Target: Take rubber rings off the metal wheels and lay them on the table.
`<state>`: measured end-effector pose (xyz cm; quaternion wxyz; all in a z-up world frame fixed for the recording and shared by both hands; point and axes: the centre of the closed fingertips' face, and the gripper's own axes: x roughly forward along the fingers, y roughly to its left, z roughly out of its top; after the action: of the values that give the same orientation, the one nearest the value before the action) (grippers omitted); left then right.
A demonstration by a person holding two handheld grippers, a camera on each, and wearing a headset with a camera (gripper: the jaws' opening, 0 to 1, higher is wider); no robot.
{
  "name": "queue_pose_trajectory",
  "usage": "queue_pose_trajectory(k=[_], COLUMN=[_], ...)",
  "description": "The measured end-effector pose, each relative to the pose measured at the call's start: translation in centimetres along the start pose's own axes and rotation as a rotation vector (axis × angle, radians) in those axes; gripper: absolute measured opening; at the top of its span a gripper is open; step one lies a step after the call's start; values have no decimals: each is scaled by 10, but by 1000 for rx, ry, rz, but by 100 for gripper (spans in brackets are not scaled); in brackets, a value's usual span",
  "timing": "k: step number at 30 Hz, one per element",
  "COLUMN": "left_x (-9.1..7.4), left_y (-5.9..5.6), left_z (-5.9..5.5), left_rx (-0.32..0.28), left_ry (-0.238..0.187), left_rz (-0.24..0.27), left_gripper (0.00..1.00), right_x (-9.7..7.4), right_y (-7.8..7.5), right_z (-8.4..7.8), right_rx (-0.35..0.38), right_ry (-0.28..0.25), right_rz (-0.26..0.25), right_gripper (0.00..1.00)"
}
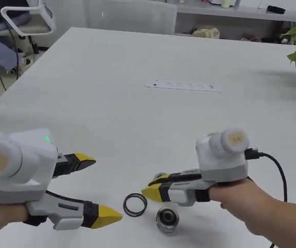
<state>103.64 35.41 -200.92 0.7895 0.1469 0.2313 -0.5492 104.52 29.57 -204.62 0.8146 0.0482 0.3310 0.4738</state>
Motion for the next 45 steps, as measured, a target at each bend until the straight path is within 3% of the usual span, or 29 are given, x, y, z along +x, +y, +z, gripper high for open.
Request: queue_pose_trajectory(k=[20,45], left_x=[8,22], left_y=[1,13], left_z=[5,19], left_rx=[11,21], left_ry=[12,15], left_rz=[-18,-35], left_gripper=[73,70], right_x=[-19,-43], right_y=[-16,-35], right_z=[21,18], right_rx=[-73,-97], right_ry=[-81,-89], right_rz=[-59,-94], right_gripper=[36,36])
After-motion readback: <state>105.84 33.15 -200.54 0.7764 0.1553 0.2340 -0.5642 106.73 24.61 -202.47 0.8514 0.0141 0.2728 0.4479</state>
